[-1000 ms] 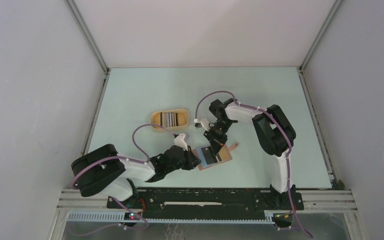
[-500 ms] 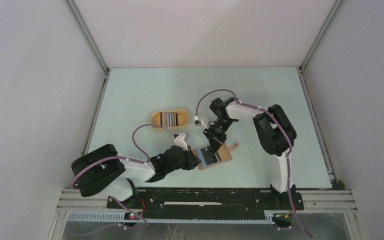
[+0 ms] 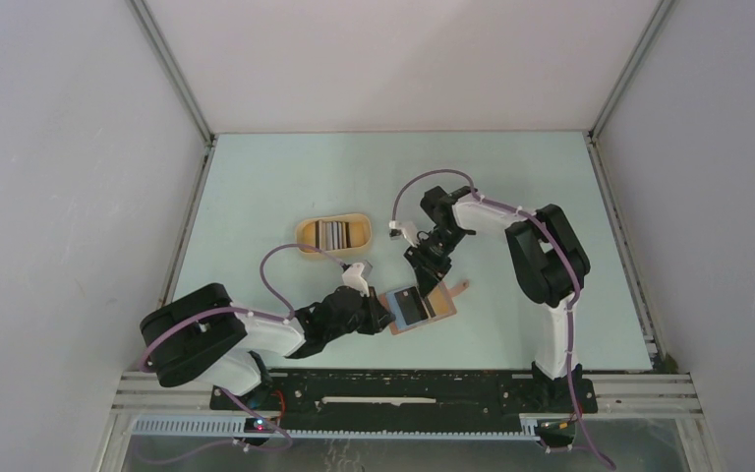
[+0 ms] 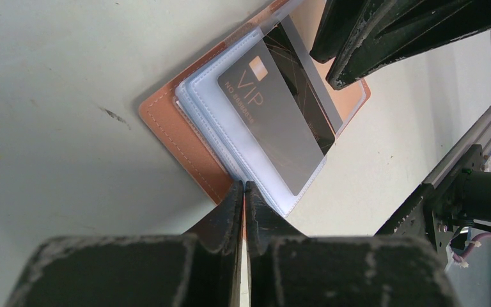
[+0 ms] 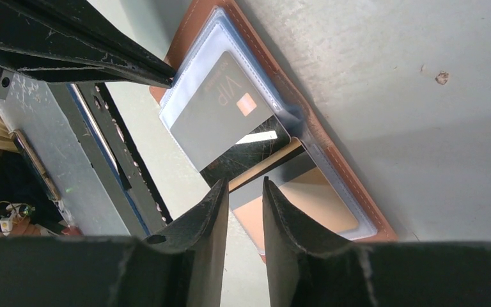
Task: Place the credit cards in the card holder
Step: Insert the credit card into the card holder.
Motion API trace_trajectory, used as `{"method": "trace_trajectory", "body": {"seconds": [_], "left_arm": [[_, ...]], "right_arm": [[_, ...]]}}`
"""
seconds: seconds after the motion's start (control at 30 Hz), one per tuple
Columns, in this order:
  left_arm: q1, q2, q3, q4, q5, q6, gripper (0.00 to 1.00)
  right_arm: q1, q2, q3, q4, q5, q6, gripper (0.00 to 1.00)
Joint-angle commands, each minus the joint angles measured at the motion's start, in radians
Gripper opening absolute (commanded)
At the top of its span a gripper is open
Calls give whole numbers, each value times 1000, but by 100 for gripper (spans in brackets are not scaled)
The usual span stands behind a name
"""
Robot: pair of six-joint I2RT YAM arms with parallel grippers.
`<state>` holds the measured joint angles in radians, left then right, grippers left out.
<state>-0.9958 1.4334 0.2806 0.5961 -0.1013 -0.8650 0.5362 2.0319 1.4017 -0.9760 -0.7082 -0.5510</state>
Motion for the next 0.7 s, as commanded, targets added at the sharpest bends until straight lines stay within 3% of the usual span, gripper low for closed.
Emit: {"method": "trace_trajectory", "body": {"seconds": [0.0,0.67], "left_arm": [[-6,8,34,10,-3,9,6],[-6,19,43,13,7,17,6]], "right_arm": [[4,1,13,-11,-19,6,35],[15,53,22,-23,-72,29,42]]}}
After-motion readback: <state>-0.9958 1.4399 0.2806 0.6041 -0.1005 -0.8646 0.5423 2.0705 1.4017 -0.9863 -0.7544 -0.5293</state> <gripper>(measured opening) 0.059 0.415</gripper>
